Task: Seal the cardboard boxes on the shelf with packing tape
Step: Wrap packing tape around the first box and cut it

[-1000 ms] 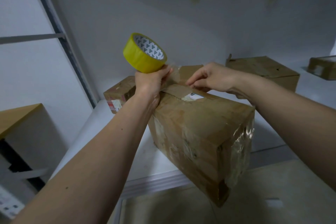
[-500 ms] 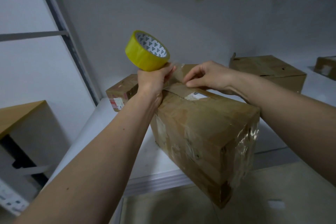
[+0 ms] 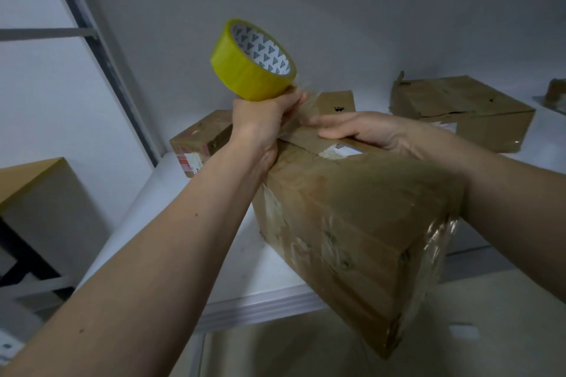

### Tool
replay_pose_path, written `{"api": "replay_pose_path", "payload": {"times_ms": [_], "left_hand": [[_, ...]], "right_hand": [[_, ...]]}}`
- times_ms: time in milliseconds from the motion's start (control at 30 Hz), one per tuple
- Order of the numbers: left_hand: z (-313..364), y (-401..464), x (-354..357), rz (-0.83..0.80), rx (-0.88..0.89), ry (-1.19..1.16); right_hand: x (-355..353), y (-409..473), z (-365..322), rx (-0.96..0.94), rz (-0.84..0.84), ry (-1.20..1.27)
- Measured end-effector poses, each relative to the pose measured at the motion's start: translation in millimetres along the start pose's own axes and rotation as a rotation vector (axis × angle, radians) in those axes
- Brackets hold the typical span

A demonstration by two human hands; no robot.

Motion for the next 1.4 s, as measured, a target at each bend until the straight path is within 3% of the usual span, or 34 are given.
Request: {"api": "replay_pose_path", "payload": {"times_ms": [233,400,467,533,633,767,900,1033,1133,1267,1400], "left_hand": [[-3,2,0,-0.001,0.004,0.041],[-2,1,-3,0.014,0.012,0.052],[-2,2,-5,0.015,0.011,0.039],[-2,4,-5,0.018,0.006,0.034],[-3,4,-1,0.010,0.005,0.055],[-1,2,-2,0.030,0.020,0.039],[4,1,-17,0.248,0.045,-0.041],[11,-7,-40,0.450,0.043,-0.060],[11,-23,-61,0.512,0.015,-0.040],[15,-57,-92,0.608,0.013,0.026],[35,-77,-127,0.652,0.053,-0.001]], "right_hand": [[6,16,1,-0.013,0.054,-0.043],[3,19,-1,-0.098,0.192,-0.239],[4,17,2,-0.057,0.109,-0.170],[6,13,6,0.008,0.043,-0.265],[5,7,2,-0.004,0.185,-0.442],[12,-24,-9,0.109,0.153,-0.446],[38,-79,-38,0.061,0.150,-0.890],[77,-107,-30,0.184,-0.033,-1.266],[84,-100,-18,0.248,0.029,-1.446],[97,-96,-20,0.128,0.124,-1.412],[115,-90,-31,-0.115,0.227,-1.114]]}}
Point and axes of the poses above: each hand's wrist, its own y-axis towards the middle knuckle, its own x-axis out of the palm, z = x × y, the point moved 3 cm from there along y, towards the middle knuckle, and after that the axes turned 12 degrees about y, right-handed, at the moved point
